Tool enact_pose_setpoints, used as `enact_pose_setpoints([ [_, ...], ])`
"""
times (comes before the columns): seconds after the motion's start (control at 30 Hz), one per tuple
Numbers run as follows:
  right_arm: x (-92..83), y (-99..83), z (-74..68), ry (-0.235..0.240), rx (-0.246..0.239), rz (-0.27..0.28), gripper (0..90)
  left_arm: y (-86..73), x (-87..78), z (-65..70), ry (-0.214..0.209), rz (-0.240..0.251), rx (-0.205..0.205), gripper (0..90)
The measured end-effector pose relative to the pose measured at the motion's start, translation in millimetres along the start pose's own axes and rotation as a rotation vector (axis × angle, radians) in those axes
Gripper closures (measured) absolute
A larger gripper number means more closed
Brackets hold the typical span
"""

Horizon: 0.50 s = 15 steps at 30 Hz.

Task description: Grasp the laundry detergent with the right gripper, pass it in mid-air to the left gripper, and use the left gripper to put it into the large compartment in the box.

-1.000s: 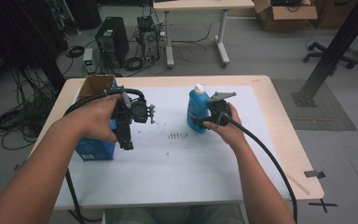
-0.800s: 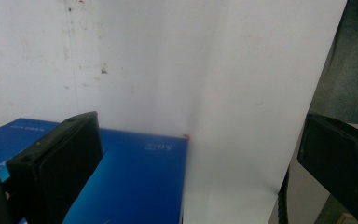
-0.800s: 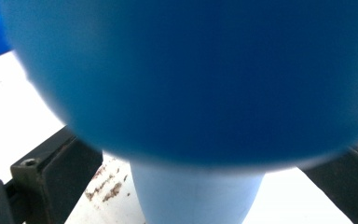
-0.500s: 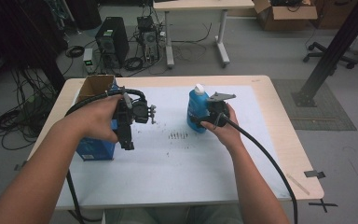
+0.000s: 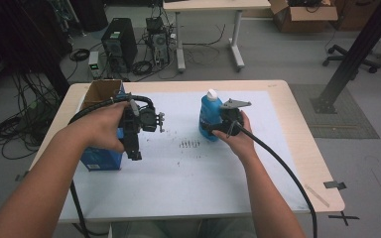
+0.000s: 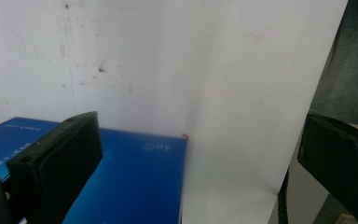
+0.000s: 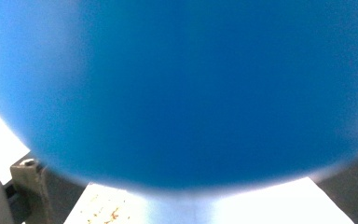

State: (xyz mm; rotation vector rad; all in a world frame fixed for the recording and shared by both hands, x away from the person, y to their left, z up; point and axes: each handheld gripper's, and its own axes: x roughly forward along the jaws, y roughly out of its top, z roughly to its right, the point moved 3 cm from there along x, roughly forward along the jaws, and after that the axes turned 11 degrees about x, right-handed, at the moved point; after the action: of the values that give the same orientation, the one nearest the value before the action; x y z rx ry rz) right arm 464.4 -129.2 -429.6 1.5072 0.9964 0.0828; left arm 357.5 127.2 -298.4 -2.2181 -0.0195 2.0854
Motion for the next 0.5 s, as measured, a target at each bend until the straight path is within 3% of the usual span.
enact_pose_setpoints([
  [0.37,1.7,-1.9,-0.9,0.007,0.011,0.005,3.0,0.5,2.7,0.0,-0.002,0.004,-0.002,0.4],
  [0.5,1.5,-1.6,-1.1,0.010,0.013,0.008,7.4,0.1,2.2,0.2,-0.002,0.004,-0.003,0.4],
])
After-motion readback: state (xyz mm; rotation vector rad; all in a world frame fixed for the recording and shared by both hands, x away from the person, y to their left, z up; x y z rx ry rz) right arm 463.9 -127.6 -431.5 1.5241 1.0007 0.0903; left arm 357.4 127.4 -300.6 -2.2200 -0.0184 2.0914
